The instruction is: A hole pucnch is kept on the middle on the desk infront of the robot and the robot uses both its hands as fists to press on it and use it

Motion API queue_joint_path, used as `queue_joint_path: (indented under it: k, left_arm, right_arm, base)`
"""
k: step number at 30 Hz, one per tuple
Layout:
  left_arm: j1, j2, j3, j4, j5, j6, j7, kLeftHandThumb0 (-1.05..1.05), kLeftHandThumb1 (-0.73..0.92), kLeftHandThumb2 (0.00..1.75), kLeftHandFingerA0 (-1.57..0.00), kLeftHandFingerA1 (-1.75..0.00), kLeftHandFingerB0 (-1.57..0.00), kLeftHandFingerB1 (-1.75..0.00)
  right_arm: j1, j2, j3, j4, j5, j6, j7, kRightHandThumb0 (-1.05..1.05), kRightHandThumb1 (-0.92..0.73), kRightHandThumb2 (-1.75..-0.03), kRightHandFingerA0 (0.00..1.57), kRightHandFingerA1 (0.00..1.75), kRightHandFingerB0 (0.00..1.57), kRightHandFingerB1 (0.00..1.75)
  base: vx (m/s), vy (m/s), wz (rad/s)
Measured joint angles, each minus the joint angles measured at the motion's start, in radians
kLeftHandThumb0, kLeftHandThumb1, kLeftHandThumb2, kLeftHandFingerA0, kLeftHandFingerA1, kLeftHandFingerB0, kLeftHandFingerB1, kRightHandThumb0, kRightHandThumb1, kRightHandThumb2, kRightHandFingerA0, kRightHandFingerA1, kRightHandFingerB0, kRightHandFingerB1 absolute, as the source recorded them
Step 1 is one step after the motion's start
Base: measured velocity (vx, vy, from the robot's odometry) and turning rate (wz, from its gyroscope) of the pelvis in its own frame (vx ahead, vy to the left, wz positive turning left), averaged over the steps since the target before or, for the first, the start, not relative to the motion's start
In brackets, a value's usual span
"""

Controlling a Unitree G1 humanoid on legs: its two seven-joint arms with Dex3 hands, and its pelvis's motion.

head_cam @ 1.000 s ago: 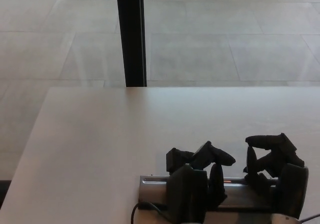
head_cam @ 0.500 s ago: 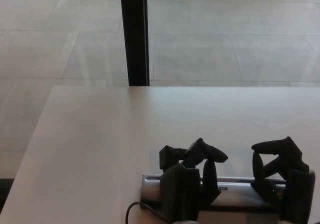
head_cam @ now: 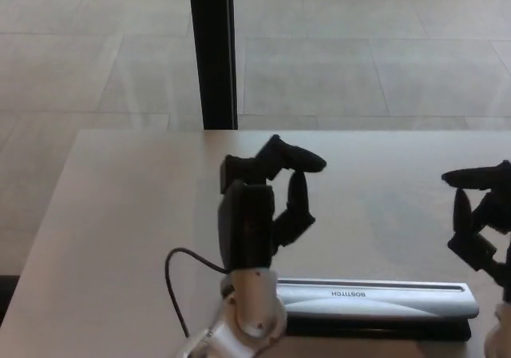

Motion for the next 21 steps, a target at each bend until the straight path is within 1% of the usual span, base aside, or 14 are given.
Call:
queue_joint_path:
  k: [1,2,4,6,9,10,11,12,14,15,16,19,20,21]
  left_arm:
    - [-0.001,0.021,0.013,-0.019,-0.010,0.008,-0.012,-0.29,0.76,0.81,-0.86,-1.75,-0.69,-1.42]
    - [-0.002,0.043,0.028,-0.040,-0.022,0.017,-0.024,-0.27,0.77,0.77,-0.88,-1.75,-0.59,-1.61]
    - [-0.002,0.106,0.069,-0.100,-0.056,0.042,-0.061,-0.24,0.77,0.82,-0.88,-1.75,-0.59,-1.66]
    - [-0.001,0.162,0.111,-0.146,-0.085,0.063,-0.089,-0.20,0.83,0.74,-0.81,-1.75,-0.49,-1.71]
    - [0.005,0.238,0.173,-0.199,-0.124,0.089,-0.126,-0.09,0.80,0.92,-0.80,-1.75,-0.59,-1.56]
    - [0.010,0.265,0.199,-0.213,-0.137,0.097,-0.137,-0.13,0.81,0.91,-0.82,-1.75,-0.57,-1.61]
    - [0.021,0.306,0.241,-0.229,-0.156,0.109,-0.154,-0.16,0.86,0.83,-0.83,-1.75,-0.57,-1.56]
    - [0.033,0.336,0.273,-0.239,-0.170,0.117,-0.169,-0.22,0.86,0.76,-0.80,-1.75,-0.55,-1.55]
    - [0.065,0.398,0.340,-0.256,-0.198,0.135,-0.195,-0.30,0.80,0.67,-0.80,-1.75,-0.61,-1.45]
    - [0.083,0.425,0.372,-0.265,-0.212,0.143,-0.207,-0.37,0.78,0.65,-0.71,-1.65,-0.67,-1.22]
    - [0.101,0.447,0.401,-0.272,-0.223,0.152,-0.216,-0.43,0.71,0.69,-0.89,-1.60,-0.67,-0.74]
    - [0.175,0.515,0.498,-0.284,-0.258,0.181,-0.247,-0.51,0.63,0.69,-1.03,-1.57,-0.80,-0.86]
    - [0.204,0.535,0.526,-0.284,-0.266,0.188,-0.259,-0.50,0.42,0.99,-1.33,-1.35,-0.91,-1.01]
    - [0.229,0.551,0.549,-0.280,-0.271,0.192,-0.266,-0.50,0.42,0.99,-1.33,-1.35,-0.91,-1.01]
  right_arm:
    - [0.003,-0.017,-0.009,-0.018,0.009,0.009,0.009,-0.17,-0.76,-0.86,0.95,1.75,0.75,1.18]
    - [0.007,-0.037,-0.020,-0.039,0.019,0.018,0.018,-0.13,-0.69,-0.92,1.20,1.67,0.77,1.13]
    - [0.021,-0.094,-0.055,-0.089,0.047,0.044,0.045,-0.22,-0.65,-0.90,1.02,1.75,0.80,1.16]
    - [0.037,-0.145,-0.094,-0.116,0.071,0.063,0.068,-0.30,-0.60,-0.90,1.01,1.75,0.88,1.10]
    - [0.059,-0.212,-0.155,-0.136,0.101,0.090,0.099,-0.34,-0.56,-0.92,1.04,1.73,0.91,1.03]
    - [0.069,-0.239,-0.182,-0.136,0.110,0.101,0.109,-0.37,-0.52,-1.07,1.27,1.35,0.86,0.92]
    - [0.083,-0.279,-0.222,-0.133,0.125,0.115,0.125,-0.40,-0.52,-1.07,1.32,1.39,0.83,0.88]
    - [0.095,-0.311,-0.253,-0.126,0.136,0.125,0.138,-0.37,-0.61,-0.86,1.10,1.71,0.85,0.83]
    - [0.123,-0.374,-0.320,-0.103,0.154,0.144,0.160,-0.40,-0.64,-0.82,1.12,1.65,0.84,0.82]
    - [0.138,-0.403,-0.351,-0.088,0.164,0.153,0.171,-0.44,-0.68,-0.73,1.13,1.60,0.79,0.83]
    - [0.154,-0.428,-0.379,-0.073,0.173,0.160,0.180,-0.47,-0.69,-0.65,0.99,1.51,0.67,0.81]
    - [0.212,-0.496,-0.470,-0.017,0.199,0.183,0.205,-0.47,-0.72,-0.63,0.95,1.45,0.61,0.79]
    - [0.234,-0.513,-0.500,0.004,0.210,0.190,0.213,-0.44,-0.68,-0.65,0.94,1.50,0.60,0.84]
    - [0.252,-0.524,-0.527,0.022,0.219,0.197,0.218,-0.44,-0.68,-0.65,0.94,1.50,0.60,0.84]
  base:
    - [0.00,0.000,0.00]
    - [0.00,0.000,0.00]
    - [0.00,0.000,0.00]
    - [0.00,0.000,0.00]
    - [0.00,0.000,0.00]
    - [0.00,0.000,0.00]
    - [0.00,0.000,0.00]
    - [0.00,0.000,0.00]
    - [0.00,0.000,0.00]
    - [0.00,0.000,0.00]
    - [0.00,0.000,0.00]
    - [0.00,0.000,0.00]
    - [0.00,0.000,0.00]
    - [0.00,0.000,0.00]
